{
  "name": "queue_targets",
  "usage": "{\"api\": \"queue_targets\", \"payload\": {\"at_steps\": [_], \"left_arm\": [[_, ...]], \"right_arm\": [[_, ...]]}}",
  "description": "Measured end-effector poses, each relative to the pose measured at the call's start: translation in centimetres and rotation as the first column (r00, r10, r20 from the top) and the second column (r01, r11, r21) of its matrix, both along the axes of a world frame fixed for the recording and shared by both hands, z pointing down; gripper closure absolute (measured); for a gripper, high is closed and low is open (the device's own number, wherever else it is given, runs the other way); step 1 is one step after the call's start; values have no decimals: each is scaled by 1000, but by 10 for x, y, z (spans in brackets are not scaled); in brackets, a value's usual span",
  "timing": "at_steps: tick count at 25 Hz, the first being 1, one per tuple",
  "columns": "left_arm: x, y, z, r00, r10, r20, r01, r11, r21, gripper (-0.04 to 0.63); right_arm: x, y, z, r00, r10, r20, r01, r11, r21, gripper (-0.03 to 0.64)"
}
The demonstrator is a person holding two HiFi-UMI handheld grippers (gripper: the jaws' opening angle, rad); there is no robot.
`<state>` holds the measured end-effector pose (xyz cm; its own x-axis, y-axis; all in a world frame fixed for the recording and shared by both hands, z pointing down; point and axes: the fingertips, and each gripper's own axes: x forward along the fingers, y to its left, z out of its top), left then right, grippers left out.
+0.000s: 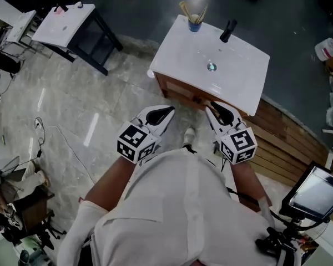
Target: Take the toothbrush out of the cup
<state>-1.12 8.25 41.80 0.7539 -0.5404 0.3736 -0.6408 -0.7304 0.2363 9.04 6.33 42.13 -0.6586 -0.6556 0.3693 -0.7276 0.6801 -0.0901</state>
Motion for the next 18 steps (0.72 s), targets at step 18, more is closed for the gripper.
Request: {"api": "queue_targets", "payload": {"at_steps": [18], "left_arm": [[13,-121,9,996,-84,-16,84,996,8,589]], "right_arm": [[3,-168,9,999,-42,-27,44,996,75,528]]}}
